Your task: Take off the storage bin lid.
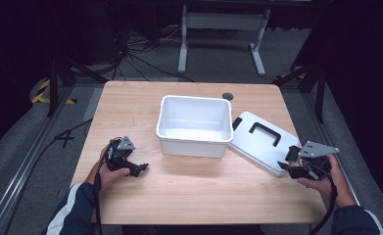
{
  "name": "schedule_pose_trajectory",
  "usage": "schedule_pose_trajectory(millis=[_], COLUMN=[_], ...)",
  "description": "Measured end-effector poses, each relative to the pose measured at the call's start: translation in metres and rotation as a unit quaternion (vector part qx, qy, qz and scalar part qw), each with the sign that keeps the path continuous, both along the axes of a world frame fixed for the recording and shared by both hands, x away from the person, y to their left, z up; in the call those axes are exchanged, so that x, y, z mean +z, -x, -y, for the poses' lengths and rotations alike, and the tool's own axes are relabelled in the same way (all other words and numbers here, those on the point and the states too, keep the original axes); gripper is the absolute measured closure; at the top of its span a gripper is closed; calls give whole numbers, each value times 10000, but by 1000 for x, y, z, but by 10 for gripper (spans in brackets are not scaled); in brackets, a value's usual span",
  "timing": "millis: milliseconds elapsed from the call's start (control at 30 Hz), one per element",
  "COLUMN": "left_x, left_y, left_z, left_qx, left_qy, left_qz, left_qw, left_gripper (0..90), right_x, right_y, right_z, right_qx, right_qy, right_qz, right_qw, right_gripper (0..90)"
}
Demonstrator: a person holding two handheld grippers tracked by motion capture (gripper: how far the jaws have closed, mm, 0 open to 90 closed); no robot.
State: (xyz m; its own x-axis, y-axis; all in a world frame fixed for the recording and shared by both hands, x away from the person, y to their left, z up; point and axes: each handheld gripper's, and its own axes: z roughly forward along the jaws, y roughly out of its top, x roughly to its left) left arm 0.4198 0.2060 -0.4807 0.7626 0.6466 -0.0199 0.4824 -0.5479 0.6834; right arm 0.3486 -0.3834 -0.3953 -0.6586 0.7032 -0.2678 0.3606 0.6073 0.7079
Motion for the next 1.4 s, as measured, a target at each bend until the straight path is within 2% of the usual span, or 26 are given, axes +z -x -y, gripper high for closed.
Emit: schedule_pose_trajectory(millis=[133, 267, 300, 400, 500, 533, 633, 733, 833, 933, 1400], left_x=[0, 0, 0, 1, 0, 0, -1, 0, 0, 0, 0], left_y=[1, 2, 2, 3, 6, 8, 12, 14, 14, 14, 14], left_z=[0, 1, 1, -1, -2, -3, -5, -8, -7, -7, -7], left_qx=[-15, 30, 21, -50, -12, -20, -26, -44, -38, -40, -32], left_qy=[-1, -1, 9, -44, 11, 0, 41, 14, 30, 29, 30], left_qz=[17, 14, 19, 27, 42, 70, 50, 58, 49, 47, 46], left_qw=[10000, 10000, 10000, 10000, 10000, 10000, 10000, 10000, 10000, 10000, 10000], left_gripper=[2, 4, 4, 4, 9, 12, 19, 23, 23, 23, 22], right_x=[-15, -35, -35, -47, -57, -62, -69, -72, -72, -72, -72], right_y=[11, 17, 17, 23, 25, 28, 31, 31, 30, 27, 27], right_z=[9, 17, 17, 18, 20, 22, 23, 25, 26, 28, 23], right_qx=[-239, -382, -382, -499, -582, -681, -657, -815, -824, -839, -983], right_qy=[-202, -368, -368, -379, -462, -555, -632, -792, -836, -979, -1001], right_qz=[-8, -194, -194, -242, -346, -414, -419, -436, -487, -696, -691], right_qw=[9995, 9984, 9984, 9977, 9966, 9953, 9950, 9926, 9919, 9892, 9877], right_gripper=[295, 281, 281, 260, 251, 250, 240, 205, 206, 203, 190])
